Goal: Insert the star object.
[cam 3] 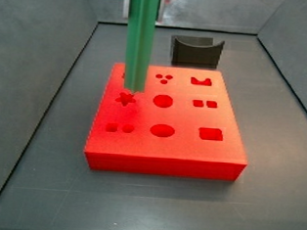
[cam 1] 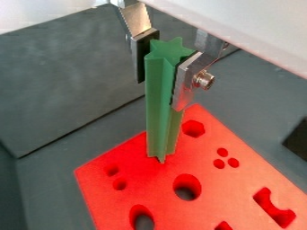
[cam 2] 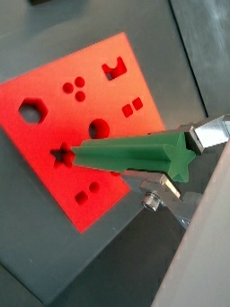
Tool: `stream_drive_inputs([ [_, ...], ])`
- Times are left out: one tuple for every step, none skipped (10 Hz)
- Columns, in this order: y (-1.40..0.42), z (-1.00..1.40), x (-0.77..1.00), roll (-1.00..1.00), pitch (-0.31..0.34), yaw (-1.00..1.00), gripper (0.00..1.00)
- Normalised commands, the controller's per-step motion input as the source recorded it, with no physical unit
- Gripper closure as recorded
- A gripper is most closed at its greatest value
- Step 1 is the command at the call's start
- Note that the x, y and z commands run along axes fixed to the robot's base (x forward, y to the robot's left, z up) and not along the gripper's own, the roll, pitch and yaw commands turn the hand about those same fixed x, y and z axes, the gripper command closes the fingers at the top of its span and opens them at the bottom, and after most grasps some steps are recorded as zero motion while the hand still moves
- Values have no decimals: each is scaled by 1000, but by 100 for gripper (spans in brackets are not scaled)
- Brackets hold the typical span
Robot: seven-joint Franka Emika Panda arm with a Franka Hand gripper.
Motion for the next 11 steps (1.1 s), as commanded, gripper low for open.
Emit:
stream_drive_inputs([
  [57,289,-223,-419,-283,226,100],
  [17,291,-177,-360,-354,154,100],
  [3,351,-43,-153,-316,223,100],
  [23,209,0,57,-224,531,100],
  [0,100,0,177,-96,951,100],
  [0,71,0,200,-27,954,100],
  [0,20,0,261,0,883,100],
  [0,0,0,300,-6,863,100],
  [0,-26,0,419,-34,749,100],
  [0,-140,-40,454,-61,723,100],
  [0,-283,-11,186,-186,743,100],
])
